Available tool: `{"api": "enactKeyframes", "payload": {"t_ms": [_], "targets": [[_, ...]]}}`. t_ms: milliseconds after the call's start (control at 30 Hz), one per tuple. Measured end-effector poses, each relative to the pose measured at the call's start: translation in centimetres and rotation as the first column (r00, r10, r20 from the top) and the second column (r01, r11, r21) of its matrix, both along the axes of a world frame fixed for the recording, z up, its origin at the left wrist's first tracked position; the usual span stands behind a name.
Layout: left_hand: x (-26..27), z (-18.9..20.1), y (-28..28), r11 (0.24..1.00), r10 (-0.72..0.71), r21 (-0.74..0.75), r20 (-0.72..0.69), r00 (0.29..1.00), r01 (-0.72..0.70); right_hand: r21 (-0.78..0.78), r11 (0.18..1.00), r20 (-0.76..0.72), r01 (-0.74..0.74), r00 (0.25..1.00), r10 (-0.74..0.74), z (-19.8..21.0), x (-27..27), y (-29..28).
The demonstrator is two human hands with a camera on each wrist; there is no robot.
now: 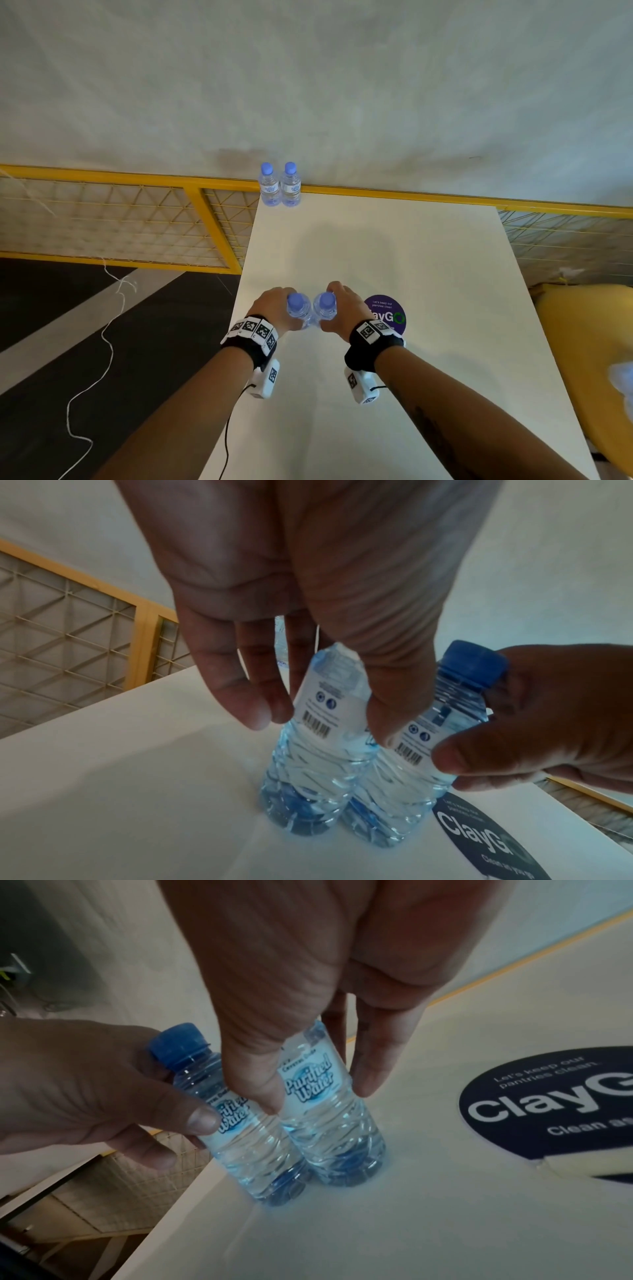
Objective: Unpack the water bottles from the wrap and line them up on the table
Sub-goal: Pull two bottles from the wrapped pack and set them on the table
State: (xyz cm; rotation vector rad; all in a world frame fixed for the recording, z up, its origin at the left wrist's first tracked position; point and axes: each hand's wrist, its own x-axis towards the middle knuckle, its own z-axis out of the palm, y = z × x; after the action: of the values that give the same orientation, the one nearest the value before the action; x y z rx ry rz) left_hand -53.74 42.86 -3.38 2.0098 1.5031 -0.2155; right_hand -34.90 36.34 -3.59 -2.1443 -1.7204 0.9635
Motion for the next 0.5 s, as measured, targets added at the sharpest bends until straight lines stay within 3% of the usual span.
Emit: {"api": "enactKeyframes", "payload": {"t_ms": [133,267,367,500], "targets": [[0.0,0.4,0.0,0.999,-0.044,0.007,-0.012,0.999,0.044,-0.012,1.000,-0.027,-0.014,1.000,0.014,-0.1,0.5,0.0],[-0.5,1.9,-1.0,0.993,0.110,-0.053,0.070,0.991,-0.107,-0.034,0.999,-0.087,-0.020,0.996,0.017,0.3,1.7,-0.9],[-0.5,4.7,-3.2,0.981,0.159,0.095,0.083,0.984,-0.167,-0.026,0.998,-0.154,0.056,0.986,-0.059,0.5,3.8,-2.9],[2.5,7.5,-8.0,0.900,0.105,0.375,0.309,0.945,-0.223,0.017,0.988,-0.191,0.155,0.970,-0.149,1.1,9.4,-8.7]]}}
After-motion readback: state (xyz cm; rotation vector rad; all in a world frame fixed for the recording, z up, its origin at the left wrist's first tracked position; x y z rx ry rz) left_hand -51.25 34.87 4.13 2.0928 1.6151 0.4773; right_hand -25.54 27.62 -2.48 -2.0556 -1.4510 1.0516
